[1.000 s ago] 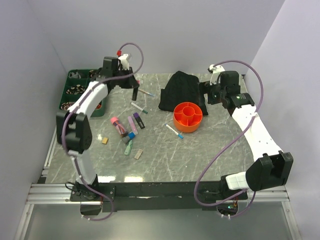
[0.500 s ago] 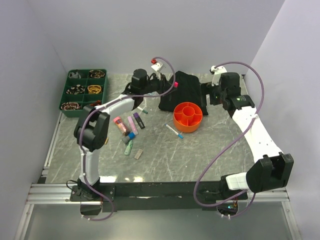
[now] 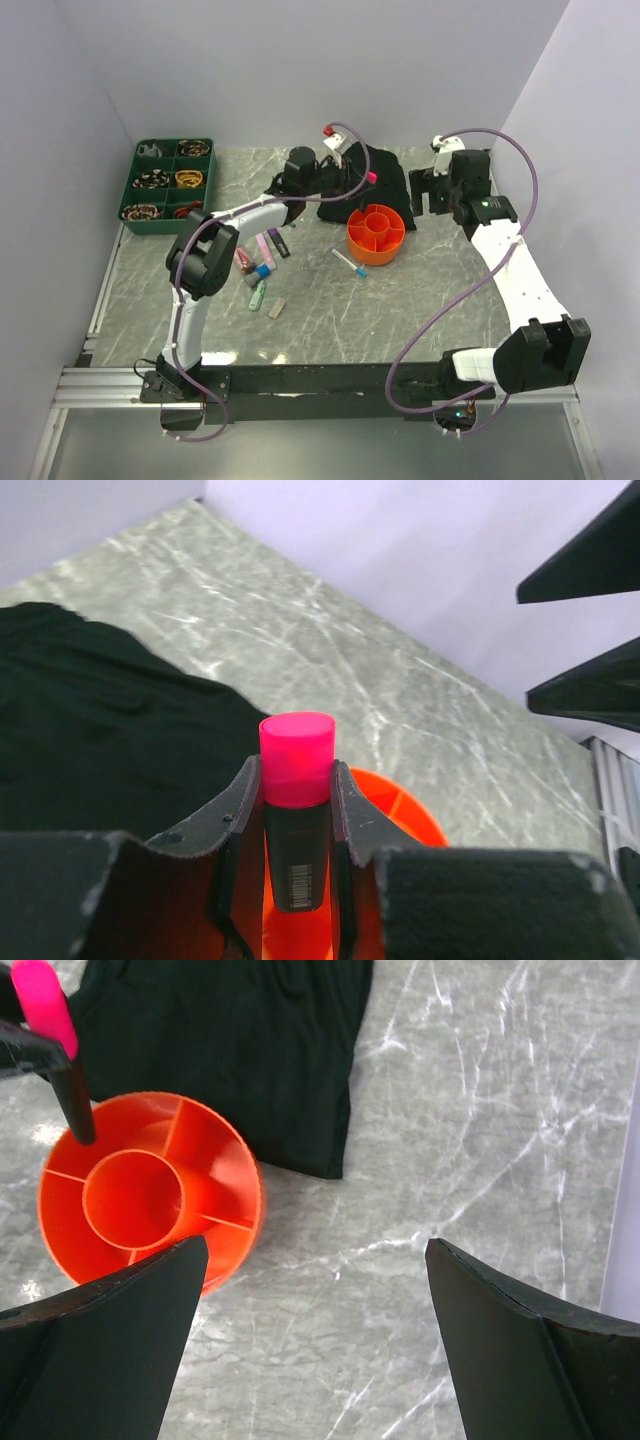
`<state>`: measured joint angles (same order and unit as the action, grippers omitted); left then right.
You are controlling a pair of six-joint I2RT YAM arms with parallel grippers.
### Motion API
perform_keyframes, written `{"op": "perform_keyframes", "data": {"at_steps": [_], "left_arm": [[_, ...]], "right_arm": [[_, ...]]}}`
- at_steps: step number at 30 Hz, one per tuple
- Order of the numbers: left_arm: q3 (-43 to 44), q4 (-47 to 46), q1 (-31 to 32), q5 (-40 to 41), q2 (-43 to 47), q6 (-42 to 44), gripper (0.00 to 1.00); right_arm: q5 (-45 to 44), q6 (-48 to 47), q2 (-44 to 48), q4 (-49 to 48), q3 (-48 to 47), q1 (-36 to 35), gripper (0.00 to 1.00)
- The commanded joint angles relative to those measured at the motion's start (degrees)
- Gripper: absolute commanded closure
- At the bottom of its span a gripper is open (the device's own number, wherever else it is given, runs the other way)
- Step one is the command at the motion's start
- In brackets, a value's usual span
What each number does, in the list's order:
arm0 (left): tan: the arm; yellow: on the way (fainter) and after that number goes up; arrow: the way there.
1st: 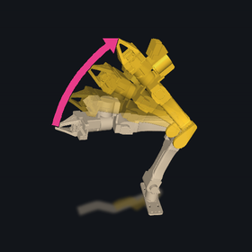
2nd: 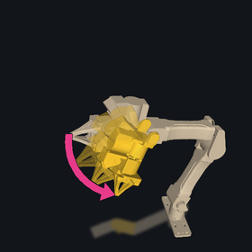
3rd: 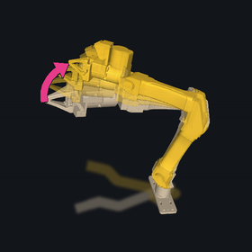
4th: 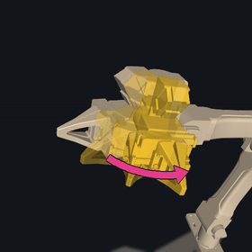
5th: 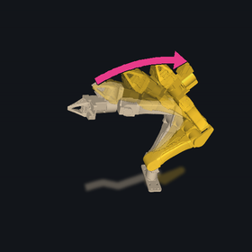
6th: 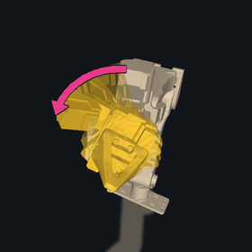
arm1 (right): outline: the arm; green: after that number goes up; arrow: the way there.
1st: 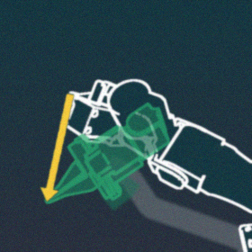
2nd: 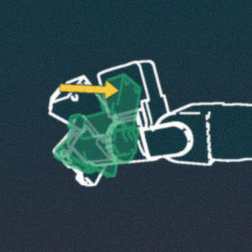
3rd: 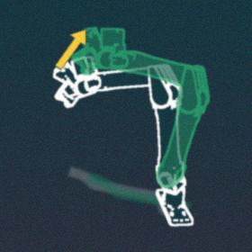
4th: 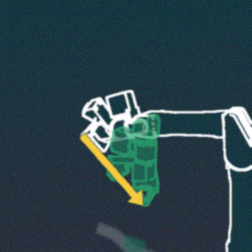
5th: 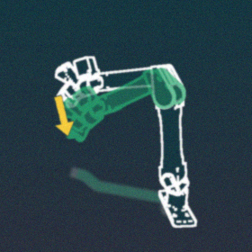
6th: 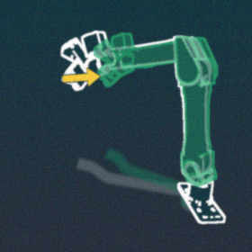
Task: Sort the stationery into containers
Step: Place the pen in the storage box, then pick up the pen from the center of the board.
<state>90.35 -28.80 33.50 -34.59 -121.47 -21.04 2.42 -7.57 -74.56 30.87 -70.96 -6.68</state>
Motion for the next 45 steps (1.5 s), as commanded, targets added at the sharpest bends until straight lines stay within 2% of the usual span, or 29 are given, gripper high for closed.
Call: {"op": "perform_keyframes", "data": {"at_steps": [1,11,13,14,17,25,27,29,30,32,33,34,35,36,37,42,45], "left_arm": [[1.7,-4.0,1.7,1.7,-1.5,-2.7,0.99],[-2.3,-3.7,2.4,3.9,-2.2,-1.9,0.99],[-2.6,-3.4,2.3,4.4,-2.2,-1.0,0.91],[-2.7,-3.1,2.2,4.7,-2.0,-0.8,0.74],[-2.2,-1.6,1.6,3.5,-0.9,-0.2,0.52],[4.2,9.4,-1.1,-1.1,6.9,3.1,0.45],[6.9,19.3,-2.5,0.0,9.7,5.0,0.42],[13.3,29.4,-4.8,5.8,10.4,7.7,0.38],[15.6,39.9,-5.8,8.2,10.0,10.5,0.37],[22.7,50.8,-8.5,18.5,7.1,12.4,0.33],[25.6,61.6,-9.6,21.5,5.6,12.4,0.34],[30.8,66.5,-11.7,25.5,2.3,11.6,0.34],[30.8,69.5,-12.8,26.3,2.5,10.6,0.35],[27.5,68.4,-13.9,26.6,4.0,8.8,0.36],[20.0,68.0,-15.5,27.1,7.7,7.8,0.37],[5.4,71.8,-17.1,26.5,12.8,1.5,0.42],[-0.3,72.0,-17.0,25.9,14.5,-2.0,0.45]], "right_arm": [[-0.2,-0.3,3.5,-0.6,1.3,1.4,0.02],[1.0,0.3,4.8,-0.5,4.2,2.2,0.02],[1.2,0.5,4.3,-0.8,4.1,2.2,0.02],[1.5,0.6,4.0,-1.0,3.9,2.2,0.02],[2.1,1.0,3.2,-1.4,3.1,2.2,0.02],[3.3,1.1,-0.1,-2.0,0.3,2.1,0.02],[4.4,1.3,-0.9,-1.7,-1.2,2.2,0.01],[5.3,1.6,-1.7,-1.7,-2.2,2.2,0.01],[5.8,2.0,-2.5,-1.8,-2.5,2.1,0.01],[7.0,2.8,-3.5,-1.7,-3.0,2.1,0.02],[7.3,4.0,-4.5,-1.6,-3.1,2.1,0.02],[8.0,4.6,-5.0,-1.3,-3.6,2.1,0.02],[8.9,4.9,-5.3,-0.6,-3.7,2.1,0.02],[9.9,5.2,-5.8,-0.3,-3.9,2.0,0.02],[10.8,5.3,-6.0,0.3,-4.6,1.9,0.02],[12.0,6.3,-5.4,1.8,-4.4,1.9,0.02],[12.4,7.1,-4.7,1.2,-3.1,1.8,0.02]]}}
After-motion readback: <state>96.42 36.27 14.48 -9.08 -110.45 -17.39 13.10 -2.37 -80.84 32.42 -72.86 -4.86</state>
